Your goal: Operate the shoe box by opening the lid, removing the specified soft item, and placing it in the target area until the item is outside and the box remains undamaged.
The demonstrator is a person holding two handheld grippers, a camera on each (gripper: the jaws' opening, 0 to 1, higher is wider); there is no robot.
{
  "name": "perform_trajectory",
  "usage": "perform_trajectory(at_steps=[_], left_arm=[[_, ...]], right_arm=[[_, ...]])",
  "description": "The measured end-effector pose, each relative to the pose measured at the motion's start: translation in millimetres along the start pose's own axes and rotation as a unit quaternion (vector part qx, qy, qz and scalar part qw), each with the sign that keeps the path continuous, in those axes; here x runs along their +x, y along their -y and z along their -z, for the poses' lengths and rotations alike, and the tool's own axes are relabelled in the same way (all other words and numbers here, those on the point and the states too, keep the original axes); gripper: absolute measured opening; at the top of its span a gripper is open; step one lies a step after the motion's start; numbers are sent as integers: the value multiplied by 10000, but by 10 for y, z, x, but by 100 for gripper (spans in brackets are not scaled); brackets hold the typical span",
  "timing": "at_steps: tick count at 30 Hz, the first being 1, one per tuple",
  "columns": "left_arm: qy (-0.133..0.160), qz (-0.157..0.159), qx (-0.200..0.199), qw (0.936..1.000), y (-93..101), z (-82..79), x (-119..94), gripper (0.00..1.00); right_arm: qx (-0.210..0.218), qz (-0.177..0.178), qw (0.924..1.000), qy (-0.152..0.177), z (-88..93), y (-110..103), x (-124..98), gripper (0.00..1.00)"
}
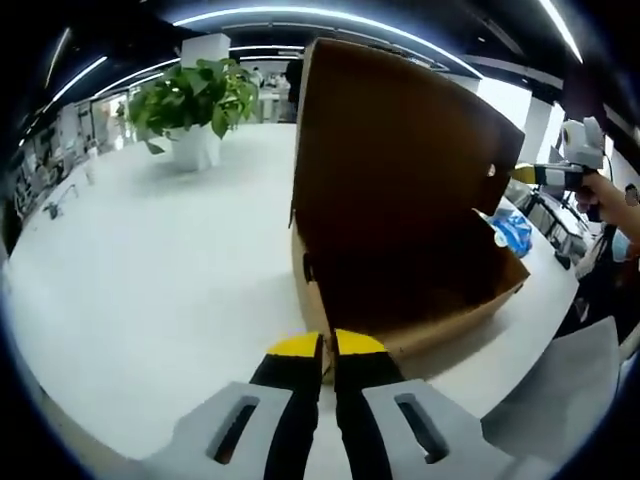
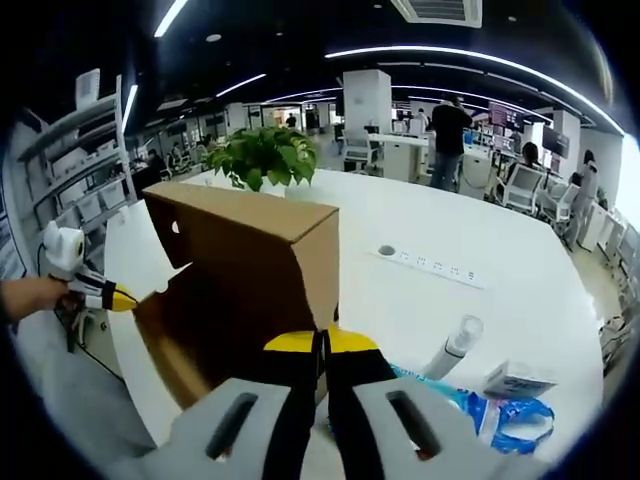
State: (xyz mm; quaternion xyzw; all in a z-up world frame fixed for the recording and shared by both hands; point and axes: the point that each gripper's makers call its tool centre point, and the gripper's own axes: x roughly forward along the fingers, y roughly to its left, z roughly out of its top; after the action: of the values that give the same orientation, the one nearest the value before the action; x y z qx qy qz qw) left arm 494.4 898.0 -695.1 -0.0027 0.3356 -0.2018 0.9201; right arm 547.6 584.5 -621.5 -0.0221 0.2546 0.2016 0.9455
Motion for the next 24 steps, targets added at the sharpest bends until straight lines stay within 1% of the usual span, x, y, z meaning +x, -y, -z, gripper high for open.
perform_trajectory(at_steps=[4, 8, 12, 24], left_arm=[[199, -61, 20, 9998, -48, -147, -55, 3], [315, -101, 123, 9994, -67, -263, -90, 5], [403, -127, 255, 9988, -71, -370, -111, 6], [835, -162, 611, 9945, -46, -812, -199, 9]], right_arm=[[-16, -14, 10000, 7, 45, -34, -22, 1], [-86, -25, 10000, -9, 89, -65, -52, 1], [-157, -34, 9999, -25, 122, -88, -73, 1], [-118, -45, 9999, -25, 234, -139, -108, 2]])
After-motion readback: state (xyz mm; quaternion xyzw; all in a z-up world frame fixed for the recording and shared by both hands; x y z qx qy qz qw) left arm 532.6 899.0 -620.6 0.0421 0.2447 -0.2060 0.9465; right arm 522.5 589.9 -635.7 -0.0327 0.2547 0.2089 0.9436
